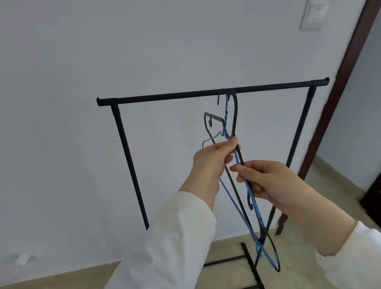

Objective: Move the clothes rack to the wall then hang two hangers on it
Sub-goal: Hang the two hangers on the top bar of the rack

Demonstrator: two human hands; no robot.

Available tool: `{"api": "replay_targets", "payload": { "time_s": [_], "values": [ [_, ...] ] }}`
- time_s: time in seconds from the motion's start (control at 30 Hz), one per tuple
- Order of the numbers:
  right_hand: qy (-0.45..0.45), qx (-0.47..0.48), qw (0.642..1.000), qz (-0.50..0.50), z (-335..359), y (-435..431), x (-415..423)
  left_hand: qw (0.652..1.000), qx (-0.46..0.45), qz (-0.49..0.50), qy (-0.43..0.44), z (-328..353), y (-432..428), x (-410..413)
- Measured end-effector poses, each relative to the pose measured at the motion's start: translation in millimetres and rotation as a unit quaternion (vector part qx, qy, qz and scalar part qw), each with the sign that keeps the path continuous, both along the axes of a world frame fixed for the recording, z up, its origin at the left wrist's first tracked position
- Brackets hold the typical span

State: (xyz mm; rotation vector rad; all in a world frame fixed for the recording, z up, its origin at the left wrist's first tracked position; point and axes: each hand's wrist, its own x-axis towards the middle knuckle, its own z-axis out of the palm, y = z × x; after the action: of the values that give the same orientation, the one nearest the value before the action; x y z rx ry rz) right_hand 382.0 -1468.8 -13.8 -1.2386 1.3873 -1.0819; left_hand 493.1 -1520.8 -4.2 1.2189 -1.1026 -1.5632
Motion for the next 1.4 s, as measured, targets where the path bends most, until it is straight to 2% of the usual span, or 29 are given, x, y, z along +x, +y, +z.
{"api": "replay_targets", "payload": {
  "time_s": [0.4, 0.77, 1.4],
  "values": [
    [-0.017, -0.015, 0.999, 0.025, 19.4, -76.1, -28.3, 0.999, -0.008, 0.037, 0.003, 24.5, -67.5, -26.6],
    [-0.029, 0.014, 0.997, 0.067, -0.5, -139.6, -57.6, 0.995, 0.004, 0.095, -0.028, 10.0, -118.3, -52.1],
    [-0.051, 0.066, 0.995, 0.056, -13.6, -151.9, -51.4, 0.994, 0.070, 0.087, -0.006, -20.3, -145.4, -47.8]
  ]
}}
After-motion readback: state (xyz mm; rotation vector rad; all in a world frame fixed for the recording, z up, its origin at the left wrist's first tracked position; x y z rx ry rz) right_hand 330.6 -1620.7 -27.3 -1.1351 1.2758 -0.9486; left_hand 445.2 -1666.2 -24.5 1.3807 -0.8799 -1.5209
